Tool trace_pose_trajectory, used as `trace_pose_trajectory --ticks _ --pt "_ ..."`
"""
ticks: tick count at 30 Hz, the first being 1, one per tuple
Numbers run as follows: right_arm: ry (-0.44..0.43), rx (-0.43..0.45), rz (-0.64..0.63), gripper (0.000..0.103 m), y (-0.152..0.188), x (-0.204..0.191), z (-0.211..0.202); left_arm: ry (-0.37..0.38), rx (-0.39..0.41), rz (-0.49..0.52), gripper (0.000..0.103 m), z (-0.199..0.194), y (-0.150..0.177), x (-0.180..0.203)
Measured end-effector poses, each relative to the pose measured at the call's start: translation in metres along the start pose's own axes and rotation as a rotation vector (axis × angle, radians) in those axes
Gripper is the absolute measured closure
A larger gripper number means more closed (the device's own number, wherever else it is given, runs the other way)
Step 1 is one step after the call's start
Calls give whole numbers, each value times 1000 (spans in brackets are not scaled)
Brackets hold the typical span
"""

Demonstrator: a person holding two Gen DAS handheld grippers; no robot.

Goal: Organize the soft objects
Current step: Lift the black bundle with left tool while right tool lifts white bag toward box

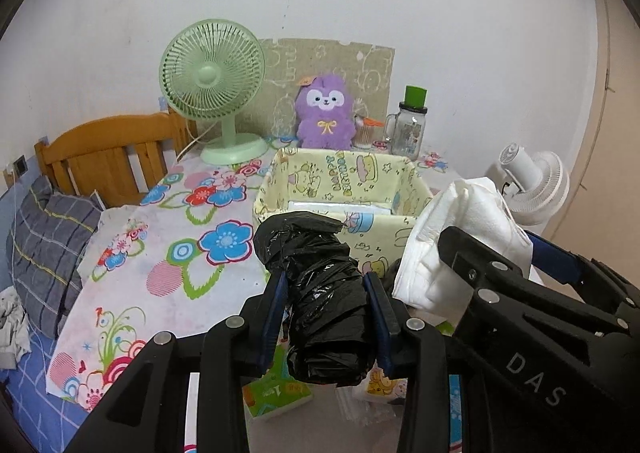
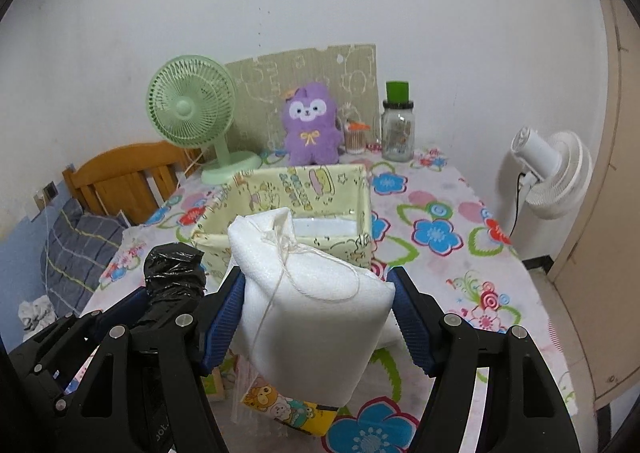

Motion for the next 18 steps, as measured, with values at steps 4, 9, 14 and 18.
trace_pose_trajectory --ticks 4,9,14,18 --pt "-3 20 1 29 -9 -2 -10 15 17 9 64 -9 -8 5" --pt "5 46 -7 29 -19 -4 -21 24 46 28 64 -20 -17 11" --pt "8 66 -3 29 -27 -3 -25 27 65 29 64 -23 -26 13" --pt "6 72 -3 29 -32 -3 -24 23 75 31 64 -23 -31 12"
Point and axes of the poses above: each gripper's, at about its wrist camera, not at the fingertips, and z roughly the way its jaws point, x to its right, y to its underside, the point moved 7 cm from there along z, roughly the way its jaws point, and after that the axes turned 13 degrees about x, right-handed, at the moved point
